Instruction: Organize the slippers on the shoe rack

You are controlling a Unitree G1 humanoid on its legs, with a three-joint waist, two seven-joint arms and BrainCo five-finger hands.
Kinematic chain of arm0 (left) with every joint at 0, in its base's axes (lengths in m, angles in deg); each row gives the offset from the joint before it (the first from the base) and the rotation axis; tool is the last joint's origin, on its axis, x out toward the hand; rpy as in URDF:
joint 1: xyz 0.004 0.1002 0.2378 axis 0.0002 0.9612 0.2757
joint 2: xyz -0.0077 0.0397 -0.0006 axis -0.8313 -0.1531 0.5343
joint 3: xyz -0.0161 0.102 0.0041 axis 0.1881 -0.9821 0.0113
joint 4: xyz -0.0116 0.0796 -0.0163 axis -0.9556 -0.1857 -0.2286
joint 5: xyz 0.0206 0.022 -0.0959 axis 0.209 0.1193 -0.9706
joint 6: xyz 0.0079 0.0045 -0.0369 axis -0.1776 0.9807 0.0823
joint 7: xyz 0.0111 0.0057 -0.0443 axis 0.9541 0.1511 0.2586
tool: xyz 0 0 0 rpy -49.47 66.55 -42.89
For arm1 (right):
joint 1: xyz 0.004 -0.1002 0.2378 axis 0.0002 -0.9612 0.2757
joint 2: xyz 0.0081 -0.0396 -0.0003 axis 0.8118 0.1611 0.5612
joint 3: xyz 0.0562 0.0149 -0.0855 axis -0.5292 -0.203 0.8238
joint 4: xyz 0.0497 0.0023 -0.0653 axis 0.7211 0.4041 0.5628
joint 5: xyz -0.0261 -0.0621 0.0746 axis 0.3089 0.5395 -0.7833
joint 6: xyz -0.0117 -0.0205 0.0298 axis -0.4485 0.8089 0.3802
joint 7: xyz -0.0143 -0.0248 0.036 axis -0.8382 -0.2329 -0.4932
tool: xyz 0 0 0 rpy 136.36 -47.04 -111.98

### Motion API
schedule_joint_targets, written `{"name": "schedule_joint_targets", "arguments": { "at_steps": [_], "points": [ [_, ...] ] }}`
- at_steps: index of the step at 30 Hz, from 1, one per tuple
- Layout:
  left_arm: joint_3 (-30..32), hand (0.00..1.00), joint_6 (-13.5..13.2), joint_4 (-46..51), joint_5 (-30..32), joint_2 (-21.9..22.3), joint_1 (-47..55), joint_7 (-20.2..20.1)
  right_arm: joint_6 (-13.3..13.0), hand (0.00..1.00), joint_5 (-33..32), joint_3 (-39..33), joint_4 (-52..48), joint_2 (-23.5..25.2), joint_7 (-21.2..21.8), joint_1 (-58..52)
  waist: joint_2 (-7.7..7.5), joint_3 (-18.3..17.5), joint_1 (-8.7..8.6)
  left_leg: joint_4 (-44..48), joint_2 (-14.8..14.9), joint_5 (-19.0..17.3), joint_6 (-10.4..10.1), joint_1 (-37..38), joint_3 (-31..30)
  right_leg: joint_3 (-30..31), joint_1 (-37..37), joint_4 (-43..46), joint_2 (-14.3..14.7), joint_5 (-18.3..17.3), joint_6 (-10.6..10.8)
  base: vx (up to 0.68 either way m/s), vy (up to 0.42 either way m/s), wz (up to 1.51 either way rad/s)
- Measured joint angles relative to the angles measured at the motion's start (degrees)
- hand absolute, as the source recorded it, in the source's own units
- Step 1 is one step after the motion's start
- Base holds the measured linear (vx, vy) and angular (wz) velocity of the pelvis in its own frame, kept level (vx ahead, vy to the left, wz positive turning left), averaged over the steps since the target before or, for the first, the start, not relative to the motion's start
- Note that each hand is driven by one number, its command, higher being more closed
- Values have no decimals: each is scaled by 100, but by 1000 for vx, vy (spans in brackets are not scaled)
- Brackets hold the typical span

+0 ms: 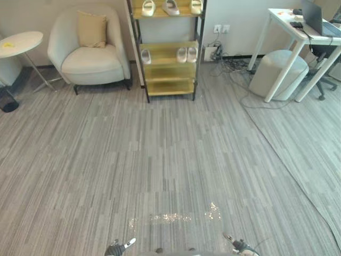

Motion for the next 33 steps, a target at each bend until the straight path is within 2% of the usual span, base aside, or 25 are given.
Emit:
{"name": "schedule_joint_targets", "arguments": {
  "at_steps": [7, 9, 11, 12, 13, 14, 15, 16, 18, 19, 21, 22, 23, 24, 25, 26, 28, 29, 30, 32, 33],
  "points": [
    [4, 0, 0, 1, -67, -12, -82, -4, 0, 0, -9, 3, -5, 3, 0, 35, -17, 141, -1, -6, 7, 21, -3, -41, -55, -88, -11, -2, 1, -6, -1, -9, -1, 4],
    [94, 0, -8, 15, -115, -17, -182, -6, 0, 0, -12, 7, -11, 19, 0, 57, -63, 243, -1, 272, 18, -97, -77, -214, -72, -157, -6, -1, 2, -18, -12, -6, -9, 13],
    [411, 0, -5, 200, -169, 31, -232, -18, -2, 0, -10, 11, -101, 89, -9, 144, -124, 466, 19, 1379, 99, -464, -284, -686, 60, -166, 0, 30, 17, -185, -109, -37, -9, 1],
    [509, 0, -1, 344, -195, 46, -226, -18, 1, 0, -14, 14, -244, 131, -15, 127, -160, 557, 54, 2161, 144, -527, -352, -1015, 216, -158, -4, 133, 2, -274, -136, -74, -29, -17],
    [653, 0, -3, 511, -220, 101, -207, -18, 0, 0, -12, 64, -375, 166, -24, 118, -172, 590, 106, 3194, 260, -500, -355, -1473, 447, -153, 5, 287, -14, -375, -217, -12, -14, -28],
    [771, 0, -8, 611, -227, 176, -163, -16, -3, 0, -11, 102, -485, 200, -34, 62, -147, 625, 147, 3923, 415, -528, -255, -1793, 648, -133, 90, 415, -10, -470, -278, 73, 5, -30],
    [858, 0, -11, 674, -235, 220, -100, -12, 2, 0, -12, 114, -498, 196, -46, 50, -140, 629, 172, 4260, 566, -639, -131, -1960, 833, -126, 148, 530, -21, -561, -308, 102, 32, -22],
    [847, 0, -16, 691, -241, 232, -60, -9, 5, 0, -12, 111, -547, 195, -60, 29, -106, 598, 163, 4289, 666, -749, -119, -2102, 941, -100, 162, 609, -37, -653, -286, 138, 54, -19],
    [845, 0, -25, 718, -285, 271, -53, -1, -1, 0, -10, 111, -705, 204, -58, 32, -77, 577, 200, 3603, 690, -758, -124, -2313, 1098, 3, 155, 644, -149, -759, -192, 181, 107, -24],
    [845, 0, -27, 722, -288, 272, -54, -1, 0, 0, -10, 108, -703, 208, -57, 70, -86, 574, 234, 3037, 601, -658, -91, -2377, 1135, 63, 148, 642, -250, -811, -132, 288, 151, -27],
    [830, 0, -43, 675, -285, 291, -56, 5, 3, 0, -7, 80, -679, 195, -58, 80, -76, 544, 294, 1857, 376, -176, -96, -2409, 1062, 152, 138, 640, -447, -941, 59, 432, 211, -28],
    [800, 0, -68, 634, -284, 329, -45, 4, 8, 0, 6, 64, -662, 186, -55, 70, 0, 476, 350, 1409, 326, 52, -38, -2360, 961, 223, 142, 649, -484, -1023, 207, 469, 238, -43],
    [807, 0, -79, 569, -287, 324, 9, 3, 19, 0, 10, 61, -658, 193, -54, 44, 23, 421, 427, 1437, 317, 443, 85, -2306, 1012, 323, 154, 750, -557, -1171, 305, 511, 249, -54],
    [810, 0, -82, 579, -279, 252, 29, 10, 29, 0, 28, 86, -662, 301, -49, -28, -178, 347, 466, 1529, 214, 214, 145, -2257, 1194, 345, 92, 1051, -724, -1270, 416, 410, 172, -49],
    [799, 0, -84, 573, -278, 226, 27, 13, 20, 0, 48, 113, -707, 394, -33, -25, -223, 334, 486, 1598, 201, 61, 186, -2156, 1268, 333, -97, 1589, -771, -1279, 433, 500, 202, -44],
    [766, 0, -80, 558, -277, 190, 30, 12, -4, 0, 49, 130, -734, 456, -13, 0, -265, 326, 484, 1610, 186, -111, 212, -1922, 1323, 300, -387, 2529, -841, -1277, 535, 494, 199, -34],
    [520, 0, -60, 554, -233, 45, -14, 7, -13, 0, 52, 230, -848, 469, 7, -13, -336, 297, 430, 1594, 95, -442, 256, -1405, 1312, 304, -1173, 4750, -1035, -1011, 1069, 482, 202, -7],
    [488, 0, -50, 555, -215, 33, -31, 9, -28, 0, 53, 229, -910, 469, 7, -19, -340, 291, 383, 1591, 85, -563, 267, -1189, 1276, 275, -1418, 5429, -1064, -1002, 1084, 487, 153, 24],
    [460, 0, -43, 570, -215, 39, -140, 9, -50, 0, 53, 228, -947, 465, 7, -24, -294, 314, 357, 1514, 77, -678, 277, -878, 1193, 75, -1732, 5986, -1124, -1044, 1006, 582, 135, 34],
    [436, 0, -40, 572, -215, 100, -357, 6, -75, 0, 57, 224, -945, 464, 12, 23, -305, 307, 299, 1136, 87, -698, 275, -302, 996, -484, -2124, 5959, -1227, -1257, 645, 481, 45, 50],
    [429, 0, -41, 570, -215, 215, -461, -1, -79, 0, 59, 216, -932, 442, 13, 74, -291, 315, 245, 941, 139, -695, 271, -10, 897, -740, -2271, 5482, -1200, -1346, 494, 470, -38, 56]
  ]
}}
